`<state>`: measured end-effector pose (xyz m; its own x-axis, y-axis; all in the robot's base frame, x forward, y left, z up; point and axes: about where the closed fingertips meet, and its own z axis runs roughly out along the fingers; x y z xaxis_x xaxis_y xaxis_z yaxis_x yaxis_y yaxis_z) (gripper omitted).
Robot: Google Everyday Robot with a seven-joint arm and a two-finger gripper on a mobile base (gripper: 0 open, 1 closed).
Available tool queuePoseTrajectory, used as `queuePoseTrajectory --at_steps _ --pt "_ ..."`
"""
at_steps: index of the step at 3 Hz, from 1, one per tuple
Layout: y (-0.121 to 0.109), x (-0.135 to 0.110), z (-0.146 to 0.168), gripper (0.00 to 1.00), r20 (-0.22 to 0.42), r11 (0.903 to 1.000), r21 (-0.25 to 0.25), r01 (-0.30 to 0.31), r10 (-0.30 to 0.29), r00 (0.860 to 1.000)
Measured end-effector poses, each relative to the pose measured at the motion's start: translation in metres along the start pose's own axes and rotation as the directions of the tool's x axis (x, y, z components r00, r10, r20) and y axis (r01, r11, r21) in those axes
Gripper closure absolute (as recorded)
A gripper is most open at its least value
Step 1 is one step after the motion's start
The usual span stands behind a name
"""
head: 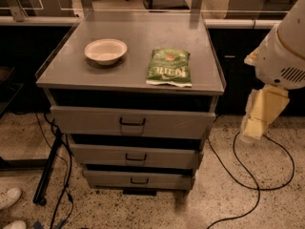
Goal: Open top drawer
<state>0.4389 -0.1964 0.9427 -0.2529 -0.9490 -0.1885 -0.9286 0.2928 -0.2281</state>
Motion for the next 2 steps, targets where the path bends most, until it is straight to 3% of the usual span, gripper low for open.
queuePoseTrajectory --at_steps 1,2 --pt "0.000 0.000 0.000 0.00 0.000 1.0000 0.000 0.000 0.000 1.000" --pt "0.002 -0.001 0.021 0.00 -0.024 1.0000 0.007 -0.002 0.002 1.000"
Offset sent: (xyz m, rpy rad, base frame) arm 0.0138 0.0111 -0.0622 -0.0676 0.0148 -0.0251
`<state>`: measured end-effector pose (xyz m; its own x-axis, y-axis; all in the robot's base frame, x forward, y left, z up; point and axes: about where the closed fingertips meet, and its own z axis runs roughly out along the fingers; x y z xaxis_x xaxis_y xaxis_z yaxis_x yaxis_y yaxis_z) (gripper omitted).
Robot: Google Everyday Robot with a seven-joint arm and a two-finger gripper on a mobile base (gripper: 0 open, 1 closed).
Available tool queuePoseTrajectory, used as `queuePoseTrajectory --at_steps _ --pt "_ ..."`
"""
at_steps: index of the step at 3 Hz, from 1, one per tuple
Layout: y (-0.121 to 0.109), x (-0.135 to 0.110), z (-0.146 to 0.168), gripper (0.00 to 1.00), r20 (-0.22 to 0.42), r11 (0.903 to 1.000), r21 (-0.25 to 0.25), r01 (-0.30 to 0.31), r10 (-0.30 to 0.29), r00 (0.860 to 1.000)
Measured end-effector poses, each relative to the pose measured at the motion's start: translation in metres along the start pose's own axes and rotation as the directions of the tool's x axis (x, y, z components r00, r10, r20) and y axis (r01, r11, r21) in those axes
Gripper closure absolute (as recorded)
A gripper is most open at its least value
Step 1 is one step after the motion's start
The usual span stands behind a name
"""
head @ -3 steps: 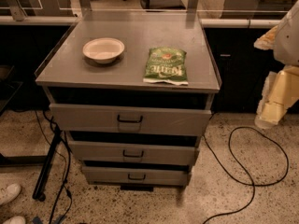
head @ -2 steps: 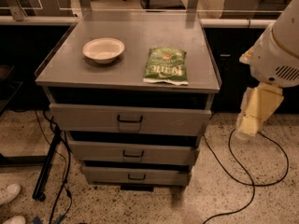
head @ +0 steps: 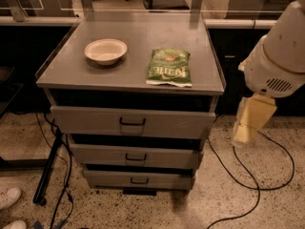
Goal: Open top drawer
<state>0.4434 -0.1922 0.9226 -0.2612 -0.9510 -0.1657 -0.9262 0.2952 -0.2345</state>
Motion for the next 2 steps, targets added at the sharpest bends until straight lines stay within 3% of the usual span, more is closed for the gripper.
queuePoseTrajectory --at_steps 1,2 --pt "-0.0073 -0.0119 0.0642 0.00 -0.060 0.9998 0.011 -0.015 0.016 0.998" --pt "-0.0077 -0.0119 0.0654 0.00 -0.062 0.9998 0.011 -0.017 0.017 0.998"
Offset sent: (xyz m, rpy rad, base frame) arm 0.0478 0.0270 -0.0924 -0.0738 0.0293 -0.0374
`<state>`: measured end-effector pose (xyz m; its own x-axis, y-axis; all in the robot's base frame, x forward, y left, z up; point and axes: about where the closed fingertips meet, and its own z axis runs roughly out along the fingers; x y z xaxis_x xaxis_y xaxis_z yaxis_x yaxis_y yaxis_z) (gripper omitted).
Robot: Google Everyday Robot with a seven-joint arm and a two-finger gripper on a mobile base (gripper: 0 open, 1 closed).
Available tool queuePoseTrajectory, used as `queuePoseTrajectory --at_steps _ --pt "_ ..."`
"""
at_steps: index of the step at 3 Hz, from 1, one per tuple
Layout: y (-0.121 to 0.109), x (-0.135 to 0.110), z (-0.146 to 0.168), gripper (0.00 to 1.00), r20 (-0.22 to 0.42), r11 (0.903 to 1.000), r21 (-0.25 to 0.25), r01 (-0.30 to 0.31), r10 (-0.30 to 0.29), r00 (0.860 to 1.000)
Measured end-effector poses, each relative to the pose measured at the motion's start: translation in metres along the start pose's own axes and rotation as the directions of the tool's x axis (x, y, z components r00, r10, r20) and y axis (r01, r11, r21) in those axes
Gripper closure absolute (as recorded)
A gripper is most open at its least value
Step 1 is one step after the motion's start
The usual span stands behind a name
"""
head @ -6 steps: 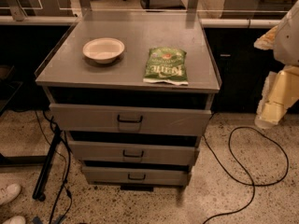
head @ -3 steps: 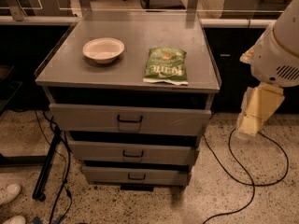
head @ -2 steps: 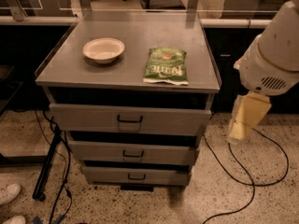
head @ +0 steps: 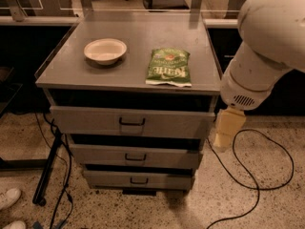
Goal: Open top drawer
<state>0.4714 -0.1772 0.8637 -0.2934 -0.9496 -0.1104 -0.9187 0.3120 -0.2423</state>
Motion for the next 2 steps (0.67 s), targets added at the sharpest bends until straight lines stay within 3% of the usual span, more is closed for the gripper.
queuePoseTrajectory --at_steps 2 --pt "0.038 -0.024 0.050 0.00 0.031 0.9957 -0.090 0.021 -0.019 0.999"
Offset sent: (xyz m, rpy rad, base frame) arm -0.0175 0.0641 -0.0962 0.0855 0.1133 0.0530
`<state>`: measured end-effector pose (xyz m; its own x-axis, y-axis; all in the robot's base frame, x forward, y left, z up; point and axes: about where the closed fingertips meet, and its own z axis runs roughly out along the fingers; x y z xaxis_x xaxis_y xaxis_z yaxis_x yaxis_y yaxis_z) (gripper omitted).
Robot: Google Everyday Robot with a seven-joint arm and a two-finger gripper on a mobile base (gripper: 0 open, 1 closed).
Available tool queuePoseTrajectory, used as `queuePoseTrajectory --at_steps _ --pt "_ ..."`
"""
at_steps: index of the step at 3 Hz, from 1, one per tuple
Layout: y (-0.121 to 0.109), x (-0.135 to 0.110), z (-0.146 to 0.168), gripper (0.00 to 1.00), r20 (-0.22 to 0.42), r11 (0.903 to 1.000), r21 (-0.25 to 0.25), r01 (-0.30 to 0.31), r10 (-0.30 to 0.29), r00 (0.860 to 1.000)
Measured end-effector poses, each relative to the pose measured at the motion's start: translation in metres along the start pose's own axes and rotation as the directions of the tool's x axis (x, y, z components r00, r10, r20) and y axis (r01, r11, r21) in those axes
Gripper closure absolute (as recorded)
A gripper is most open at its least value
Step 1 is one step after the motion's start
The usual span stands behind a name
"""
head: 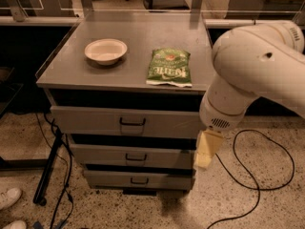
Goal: Open top drawer
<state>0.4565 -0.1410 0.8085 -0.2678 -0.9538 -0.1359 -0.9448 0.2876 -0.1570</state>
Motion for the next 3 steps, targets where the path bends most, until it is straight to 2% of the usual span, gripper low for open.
queuePoseTrajectory --at_steps 1,2,3 --pt "0.009 -0.020 0.027 0.00 0.034 0.9992 -0.038 0.009 -0.007 0.999" --pt "0.009 -0.022 0.029 0.00 0.037 0.9992 -0.040 0.009 -0.008 0.999" --pt "0.015 -0.026 0.047 0.00 0.038 0.9985 -0.055 -0.004 0.006 0.999"
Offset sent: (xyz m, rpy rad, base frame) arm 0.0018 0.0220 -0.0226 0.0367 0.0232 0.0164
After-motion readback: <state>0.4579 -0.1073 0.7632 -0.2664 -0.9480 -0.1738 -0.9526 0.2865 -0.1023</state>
